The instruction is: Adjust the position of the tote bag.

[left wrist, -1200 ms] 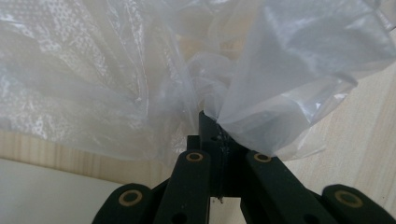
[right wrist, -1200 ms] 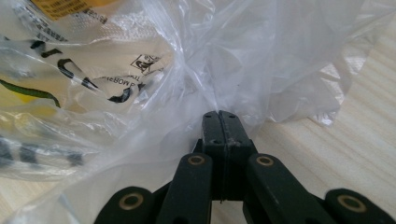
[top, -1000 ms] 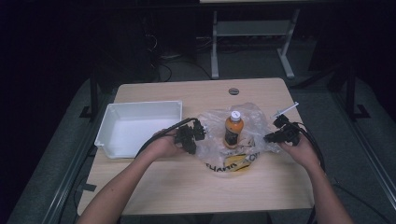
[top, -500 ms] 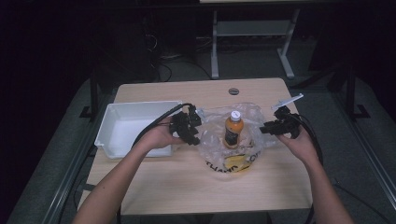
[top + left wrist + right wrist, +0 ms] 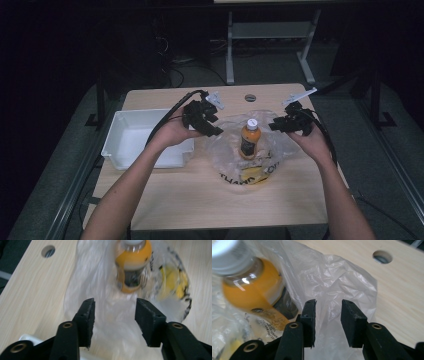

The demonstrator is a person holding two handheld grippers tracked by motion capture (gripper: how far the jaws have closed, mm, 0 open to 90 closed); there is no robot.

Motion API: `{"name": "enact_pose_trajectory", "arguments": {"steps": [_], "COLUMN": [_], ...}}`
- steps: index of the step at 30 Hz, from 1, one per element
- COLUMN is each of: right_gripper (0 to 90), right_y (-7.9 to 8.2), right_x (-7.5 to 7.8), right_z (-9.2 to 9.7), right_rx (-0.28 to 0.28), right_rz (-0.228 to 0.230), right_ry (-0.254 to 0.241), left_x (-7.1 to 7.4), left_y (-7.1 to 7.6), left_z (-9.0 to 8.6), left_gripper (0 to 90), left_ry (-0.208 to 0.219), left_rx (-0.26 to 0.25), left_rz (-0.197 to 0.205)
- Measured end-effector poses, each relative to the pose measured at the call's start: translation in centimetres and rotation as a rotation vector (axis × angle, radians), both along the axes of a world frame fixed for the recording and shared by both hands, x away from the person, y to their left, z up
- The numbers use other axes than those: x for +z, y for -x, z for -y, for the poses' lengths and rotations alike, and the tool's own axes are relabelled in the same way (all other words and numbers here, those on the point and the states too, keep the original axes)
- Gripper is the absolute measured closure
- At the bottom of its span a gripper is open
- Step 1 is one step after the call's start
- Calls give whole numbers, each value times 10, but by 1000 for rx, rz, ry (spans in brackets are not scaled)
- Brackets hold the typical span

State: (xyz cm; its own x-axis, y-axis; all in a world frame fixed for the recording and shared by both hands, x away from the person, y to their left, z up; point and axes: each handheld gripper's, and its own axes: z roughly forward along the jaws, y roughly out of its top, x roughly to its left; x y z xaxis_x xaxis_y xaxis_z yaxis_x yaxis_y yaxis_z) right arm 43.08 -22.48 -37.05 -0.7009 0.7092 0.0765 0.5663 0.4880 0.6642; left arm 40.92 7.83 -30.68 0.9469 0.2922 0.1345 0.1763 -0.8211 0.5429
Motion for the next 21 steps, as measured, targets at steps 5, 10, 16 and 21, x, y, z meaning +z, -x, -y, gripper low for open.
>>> {"name": "enact_pose_trajectory", "arguments": {"steps": [5, 10, 16, 21], "right_gripper": [720, 749, 762, 769], "right_y": [-13, -19, -21, -19], "right_x": [-19, -39, -55, -68], "right_z": [-15, -23, -24, -24], "right_rx": [17, 23, 16, 9], "right_rz": [-58, -116, -170, -184], "right_ry": [44, 72, 89, 118], "left_x": [-32, -63, -79, -91], "left_y": [0, 5, 13, 19], "left_z": [20, 24, 17, 13], "left_gripper": [558, 558, 569, 569], "left_ry": [-119, -223, -239, -244], "left_rx": [-4, -17, -12, -9], "left_rz": [-27, -41, -64, -72]}}
